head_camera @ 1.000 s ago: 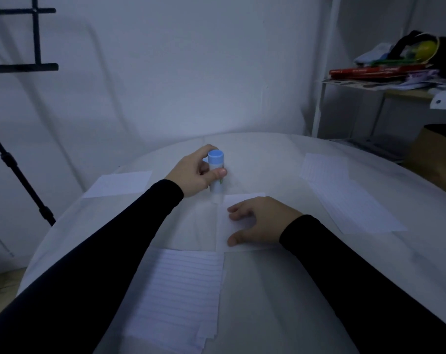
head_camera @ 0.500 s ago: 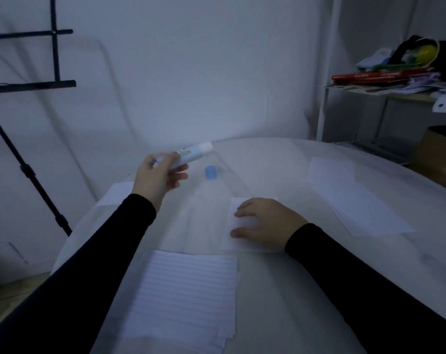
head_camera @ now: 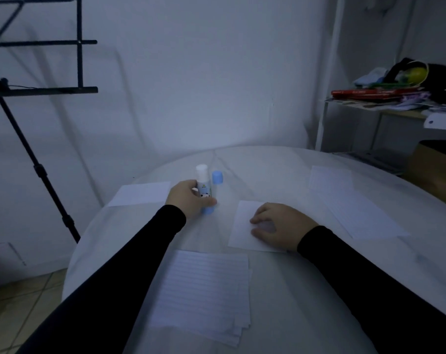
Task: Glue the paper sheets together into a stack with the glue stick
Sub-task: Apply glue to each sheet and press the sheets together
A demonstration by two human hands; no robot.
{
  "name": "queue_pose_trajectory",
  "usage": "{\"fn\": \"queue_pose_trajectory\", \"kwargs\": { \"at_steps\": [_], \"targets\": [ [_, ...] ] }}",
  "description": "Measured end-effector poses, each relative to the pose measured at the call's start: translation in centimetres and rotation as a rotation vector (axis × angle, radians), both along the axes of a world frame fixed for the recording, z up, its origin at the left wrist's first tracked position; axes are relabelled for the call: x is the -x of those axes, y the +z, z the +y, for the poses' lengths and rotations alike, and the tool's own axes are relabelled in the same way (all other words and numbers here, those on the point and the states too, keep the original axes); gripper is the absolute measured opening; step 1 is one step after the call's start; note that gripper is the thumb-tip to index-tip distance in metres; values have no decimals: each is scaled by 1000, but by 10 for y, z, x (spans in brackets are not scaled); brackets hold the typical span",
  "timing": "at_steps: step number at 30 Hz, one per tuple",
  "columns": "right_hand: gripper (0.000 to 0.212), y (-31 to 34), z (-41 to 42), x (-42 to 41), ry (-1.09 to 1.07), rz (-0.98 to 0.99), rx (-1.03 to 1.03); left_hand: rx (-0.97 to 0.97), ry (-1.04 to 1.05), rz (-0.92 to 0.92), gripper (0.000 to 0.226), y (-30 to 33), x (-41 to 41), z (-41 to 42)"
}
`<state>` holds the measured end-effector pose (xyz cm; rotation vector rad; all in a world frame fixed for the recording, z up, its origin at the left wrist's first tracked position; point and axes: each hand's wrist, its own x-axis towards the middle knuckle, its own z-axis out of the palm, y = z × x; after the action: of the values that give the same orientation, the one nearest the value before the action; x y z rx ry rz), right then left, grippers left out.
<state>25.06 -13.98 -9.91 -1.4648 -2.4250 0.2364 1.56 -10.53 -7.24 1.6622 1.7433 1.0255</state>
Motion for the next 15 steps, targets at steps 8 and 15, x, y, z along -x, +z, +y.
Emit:
{"fn": "queue_pose_trajectory", "kwargs": {
  "at_steps": [8,15],
  "targets": [
    [36,-6,4,0,51,47,7,45,-22,-32,39,-3,7,4],
    [32,8,5,-42,-192,242,-90,-336,212,-54,66,25,9,-25]
  ]
}}
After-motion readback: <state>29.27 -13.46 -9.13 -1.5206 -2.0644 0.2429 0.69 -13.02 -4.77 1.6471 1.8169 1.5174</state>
